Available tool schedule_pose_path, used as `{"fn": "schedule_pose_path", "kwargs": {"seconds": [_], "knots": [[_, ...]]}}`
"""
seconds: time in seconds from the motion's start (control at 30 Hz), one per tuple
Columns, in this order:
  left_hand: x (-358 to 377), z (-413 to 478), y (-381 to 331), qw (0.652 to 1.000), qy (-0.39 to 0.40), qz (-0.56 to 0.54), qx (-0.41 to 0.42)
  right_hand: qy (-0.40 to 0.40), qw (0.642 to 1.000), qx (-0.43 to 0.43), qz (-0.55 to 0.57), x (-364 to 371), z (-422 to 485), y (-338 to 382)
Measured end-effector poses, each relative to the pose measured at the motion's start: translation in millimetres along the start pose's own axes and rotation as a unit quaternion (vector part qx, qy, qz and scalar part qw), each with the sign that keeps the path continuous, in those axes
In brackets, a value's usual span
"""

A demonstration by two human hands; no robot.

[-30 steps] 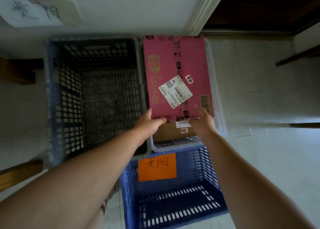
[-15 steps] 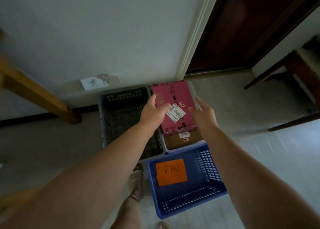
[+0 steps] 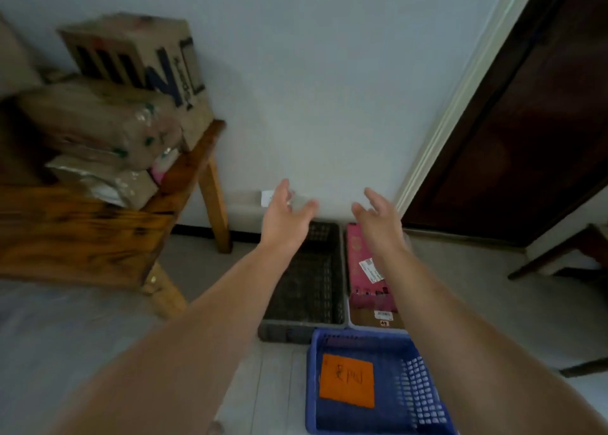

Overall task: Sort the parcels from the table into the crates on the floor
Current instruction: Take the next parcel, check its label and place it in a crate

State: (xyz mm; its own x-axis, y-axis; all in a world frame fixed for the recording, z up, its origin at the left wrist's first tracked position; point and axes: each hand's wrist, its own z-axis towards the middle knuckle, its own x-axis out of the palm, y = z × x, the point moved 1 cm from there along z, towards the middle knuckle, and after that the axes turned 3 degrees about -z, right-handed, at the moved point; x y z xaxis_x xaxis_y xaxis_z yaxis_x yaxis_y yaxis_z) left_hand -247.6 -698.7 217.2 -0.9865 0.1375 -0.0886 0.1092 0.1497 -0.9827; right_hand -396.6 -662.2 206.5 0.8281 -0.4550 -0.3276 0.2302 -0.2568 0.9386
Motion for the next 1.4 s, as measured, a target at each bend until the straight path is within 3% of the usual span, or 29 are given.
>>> {"fn": "schedule_pose_path", "kwargs": {"seconds": [0.2,0.43,0.8,1.0,1.4], "knots": [[-110.7,-32.2,-45.7,0.995,-0.087,-0.011,0.055,0.041,0.995,-0.094,-0.009,63.5,-40.9,81.2],[-283.9,-82.4,-66.9,0.976,-0.195,-0.009,0.093,0.109,0.978,-0.176,0.030,191.0,-127.6,173.9],[-536.7,-153.0,-64.3,0.960,-0.260,0.022,0.104,0.166,0.966,-0.192,0.050,393.2,-261.7,236.8],[-594.8,-148.6,-58.5,0.963,-0.248,0.015,0.101,0.151,0.973,-0.173,0.036,441.3,-278.8,244.6],[-666.3,-63.8,-54.6,0.967,-0.233,0.035,0.096,0.098,0.986,-0.111,0.082,518.7,-203.5,279.3]]}}
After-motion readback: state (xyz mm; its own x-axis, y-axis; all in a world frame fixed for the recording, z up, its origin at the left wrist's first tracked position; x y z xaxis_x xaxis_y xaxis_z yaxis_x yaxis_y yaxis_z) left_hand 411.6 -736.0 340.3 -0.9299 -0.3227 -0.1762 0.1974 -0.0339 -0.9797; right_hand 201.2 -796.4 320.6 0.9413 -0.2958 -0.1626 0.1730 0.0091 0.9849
